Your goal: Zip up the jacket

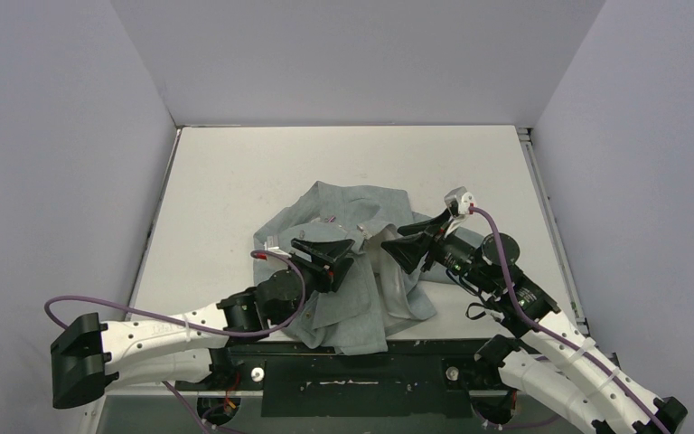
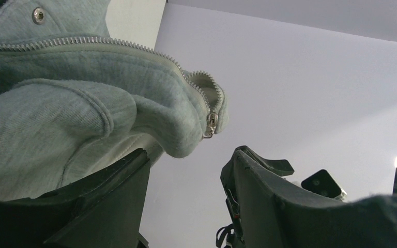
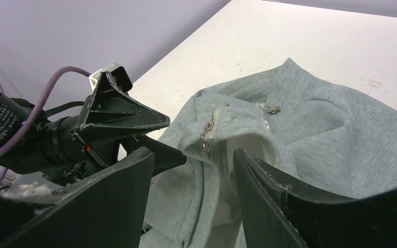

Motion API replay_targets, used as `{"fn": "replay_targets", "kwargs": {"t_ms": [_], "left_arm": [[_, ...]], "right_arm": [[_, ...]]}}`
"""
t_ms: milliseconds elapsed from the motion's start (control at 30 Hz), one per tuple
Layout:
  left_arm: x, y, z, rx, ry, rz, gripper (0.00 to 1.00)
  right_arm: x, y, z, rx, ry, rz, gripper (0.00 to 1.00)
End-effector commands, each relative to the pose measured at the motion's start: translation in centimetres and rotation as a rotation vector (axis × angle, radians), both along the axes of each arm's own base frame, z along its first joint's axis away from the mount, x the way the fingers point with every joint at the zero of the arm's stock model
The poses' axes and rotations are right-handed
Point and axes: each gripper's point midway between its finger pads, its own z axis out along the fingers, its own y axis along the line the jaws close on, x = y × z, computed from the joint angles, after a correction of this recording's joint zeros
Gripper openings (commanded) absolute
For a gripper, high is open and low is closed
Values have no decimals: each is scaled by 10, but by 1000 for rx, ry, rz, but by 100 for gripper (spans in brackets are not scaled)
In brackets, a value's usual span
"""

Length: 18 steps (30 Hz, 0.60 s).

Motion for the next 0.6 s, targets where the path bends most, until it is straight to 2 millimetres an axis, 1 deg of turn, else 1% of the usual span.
{"fn": "replay_targets", "kwargs": {"t_ms": [0,100,333,433,567], "left_arm": [[5,-3,11,-74,2,32,57],[8,-3,6,-80,16,45,57],[12,-10,5,-94,17,49,54],[13,-12,2,-98,22,48,49],[14,-12,-1,-93,26,55,44]], "right_arm": [[1,-4,32,48,-71,-19,58],[0,-5,33,51,-71,-23,58],[-1,-7,32,59,-64,-30,58],[-1,-7,32,56,-65,-28,58],[0,-8,32,49,-68,-32,59]]}}
